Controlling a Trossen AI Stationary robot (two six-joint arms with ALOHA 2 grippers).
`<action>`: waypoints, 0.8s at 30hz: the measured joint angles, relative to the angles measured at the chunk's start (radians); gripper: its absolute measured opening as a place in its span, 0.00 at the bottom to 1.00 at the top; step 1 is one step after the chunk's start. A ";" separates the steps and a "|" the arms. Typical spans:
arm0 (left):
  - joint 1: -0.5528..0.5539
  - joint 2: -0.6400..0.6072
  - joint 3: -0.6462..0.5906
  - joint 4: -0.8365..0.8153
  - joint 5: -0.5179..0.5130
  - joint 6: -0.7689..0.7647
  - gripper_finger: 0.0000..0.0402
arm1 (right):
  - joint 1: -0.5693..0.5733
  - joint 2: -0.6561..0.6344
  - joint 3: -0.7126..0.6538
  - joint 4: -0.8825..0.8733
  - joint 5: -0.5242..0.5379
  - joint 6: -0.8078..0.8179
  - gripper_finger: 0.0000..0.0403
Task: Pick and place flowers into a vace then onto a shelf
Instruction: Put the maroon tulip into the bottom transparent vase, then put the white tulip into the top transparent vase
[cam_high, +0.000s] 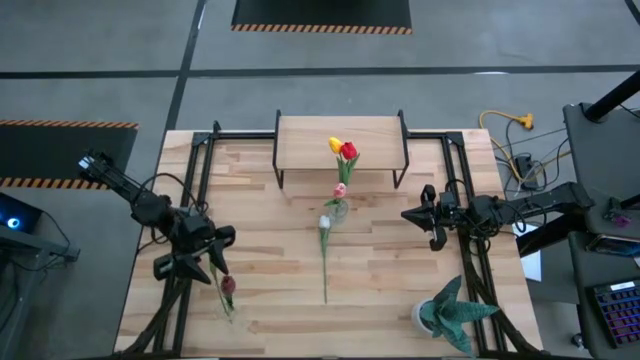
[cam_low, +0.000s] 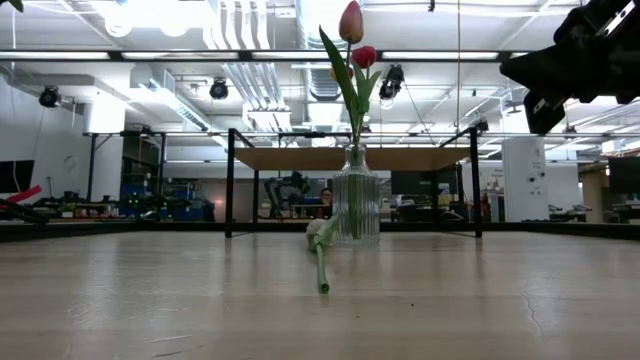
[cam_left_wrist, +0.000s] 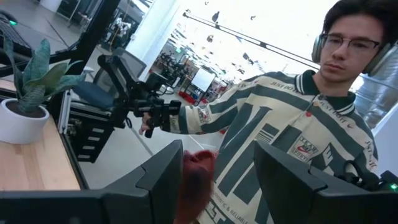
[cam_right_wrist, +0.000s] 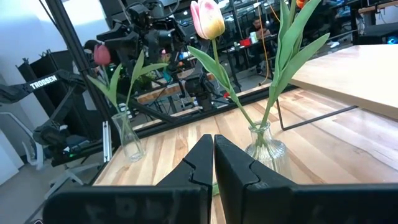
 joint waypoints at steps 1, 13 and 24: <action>0.000 -0.001 0.000 0.000 0.001 0.000 0.45 | 0.000 0.000 0.000 0.000 0.000 0.000 0.02; 0.000 0.022 0.000 0.000 0.019 0.141 0.45 | 0.000 -0.001 0.000 0.000 0.009 0.000 0.02; 0.000 0.023 0.000 0.090 0.018 0.156 0.45 | 0.000 0.000 0.000 0.000 0.027 0.000 0.02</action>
